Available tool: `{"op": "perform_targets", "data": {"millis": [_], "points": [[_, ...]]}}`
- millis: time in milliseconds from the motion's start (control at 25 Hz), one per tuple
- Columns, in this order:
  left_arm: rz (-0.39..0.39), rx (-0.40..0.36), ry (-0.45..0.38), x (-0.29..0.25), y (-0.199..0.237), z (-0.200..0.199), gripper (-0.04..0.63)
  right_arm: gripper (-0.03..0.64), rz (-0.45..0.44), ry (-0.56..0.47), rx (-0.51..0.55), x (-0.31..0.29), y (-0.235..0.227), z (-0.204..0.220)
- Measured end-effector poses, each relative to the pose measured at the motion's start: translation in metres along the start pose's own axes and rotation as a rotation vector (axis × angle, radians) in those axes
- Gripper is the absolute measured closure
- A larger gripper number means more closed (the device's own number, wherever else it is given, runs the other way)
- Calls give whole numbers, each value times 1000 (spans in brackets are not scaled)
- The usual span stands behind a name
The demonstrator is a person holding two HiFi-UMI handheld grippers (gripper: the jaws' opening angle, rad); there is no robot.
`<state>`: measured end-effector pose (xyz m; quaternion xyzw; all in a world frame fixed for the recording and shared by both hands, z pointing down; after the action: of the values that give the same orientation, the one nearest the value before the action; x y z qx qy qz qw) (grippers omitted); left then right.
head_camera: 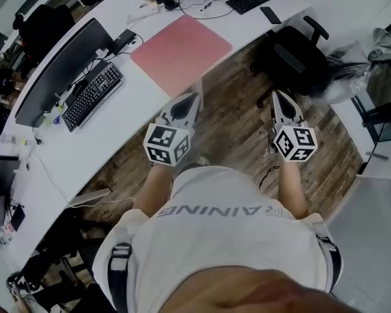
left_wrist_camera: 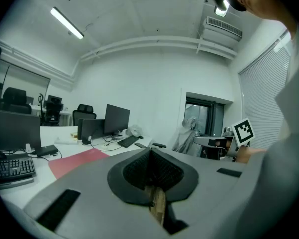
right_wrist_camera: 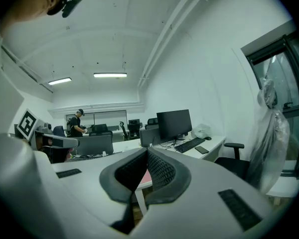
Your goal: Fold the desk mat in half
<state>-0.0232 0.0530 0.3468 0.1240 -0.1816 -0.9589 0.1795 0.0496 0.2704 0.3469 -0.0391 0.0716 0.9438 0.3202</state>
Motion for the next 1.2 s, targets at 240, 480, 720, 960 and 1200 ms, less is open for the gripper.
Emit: {"op": "perform_targets", "data": {"millis": [240, 480, 720, 960, 1200], "points": [[-58, 17, -29, -13, 57, -27, 568, 594, -82, 1, 30, -74, 18, -12], [-125, 49, -33, -19, 95, -30, 568, 594, -160, 30, 37, -123, 32, -4], [-209, 63, -43, -30, 118, -35, 568, 594, -254, 41, 25, -170, 32, 2], [-348, 109, -91, -51, 149, -48, 568, 594, -398, 47, 18, -237, 28, 10], [-503, 121, -163, -80, 165, -74, 568, 594, -554, 40, 22, -310, 9, 1]]}}
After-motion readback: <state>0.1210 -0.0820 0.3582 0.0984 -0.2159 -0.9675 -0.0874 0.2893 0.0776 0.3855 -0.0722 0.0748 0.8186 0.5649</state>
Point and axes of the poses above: the fingertips, and each gripper's own axes: x backward along the fingers, y to its left, z out of its underside, the point moved 1 cm from there along x, backward along the fingers, and after that the axes turned 13 degrees about x, right-handed, at the moved point
